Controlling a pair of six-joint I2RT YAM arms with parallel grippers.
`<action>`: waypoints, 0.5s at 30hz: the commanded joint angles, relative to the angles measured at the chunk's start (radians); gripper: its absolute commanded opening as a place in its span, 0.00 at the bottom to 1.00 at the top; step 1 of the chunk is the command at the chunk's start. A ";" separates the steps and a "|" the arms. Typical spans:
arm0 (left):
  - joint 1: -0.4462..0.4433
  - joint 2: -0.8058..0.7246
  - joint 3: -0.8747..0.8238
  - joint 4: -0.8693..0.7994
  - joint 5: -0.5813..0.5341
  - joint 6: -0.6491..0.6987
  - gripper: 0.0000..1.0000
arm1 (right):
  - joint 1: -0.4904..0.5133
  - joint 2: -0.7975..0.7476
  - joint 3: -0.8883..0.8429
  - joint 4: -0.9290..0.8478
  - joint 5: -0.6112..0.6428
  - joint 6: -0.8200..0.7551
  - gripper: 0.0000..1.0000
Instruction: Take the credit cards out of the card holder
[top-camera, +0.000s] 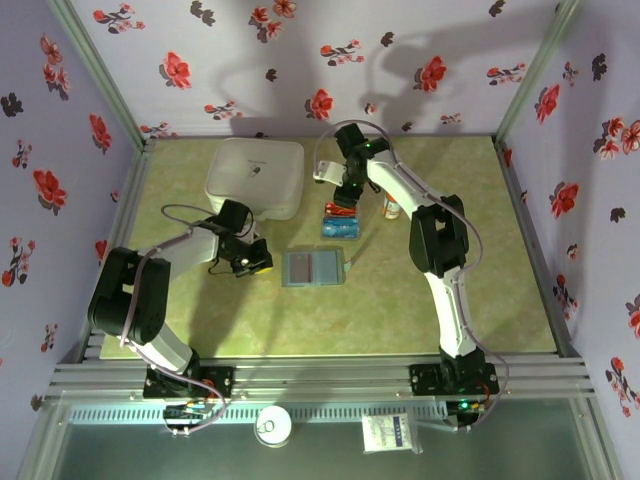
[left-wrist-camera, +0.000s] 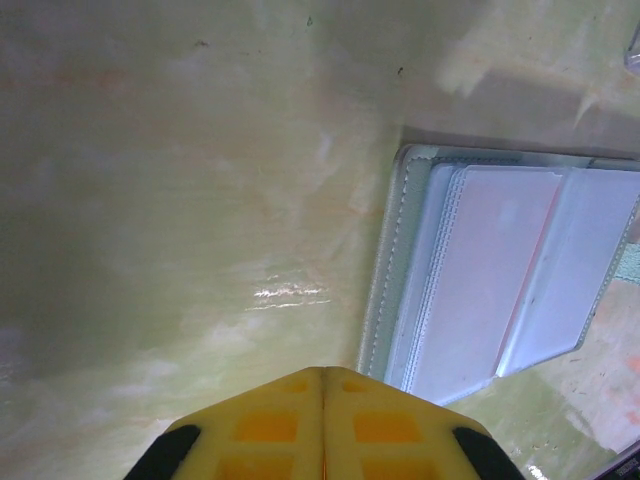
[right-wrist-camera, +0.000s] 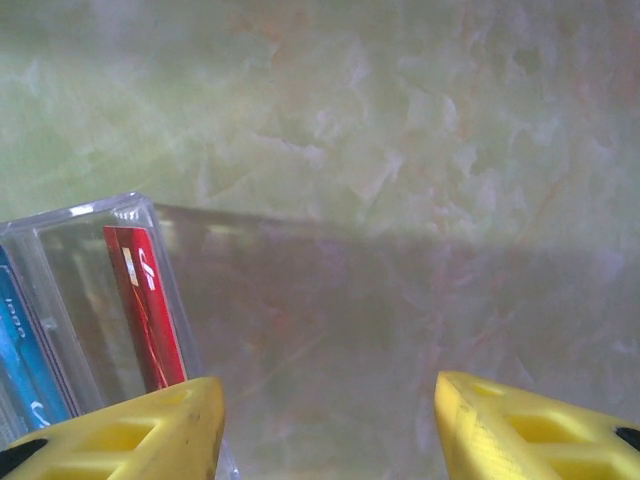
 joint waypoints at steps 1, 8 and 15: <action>0.008 -0.002 0.013 -0.001 0.018 0.011 0.07 | 0.002 0.018 0.036 -0.061 0.006 -0.009 0.58; 0.008 -0.019 0.006 0.004 0.020 0.004 0.07 | 0.008 0.027 0.033 -0.094 -0.008 -0.006 0.57; -0.005 -0.024 0.036 -0.007 0.028 0.007 0.07 | 0.015 -0.069 -0.023 0.033 0.045 0.057 0.58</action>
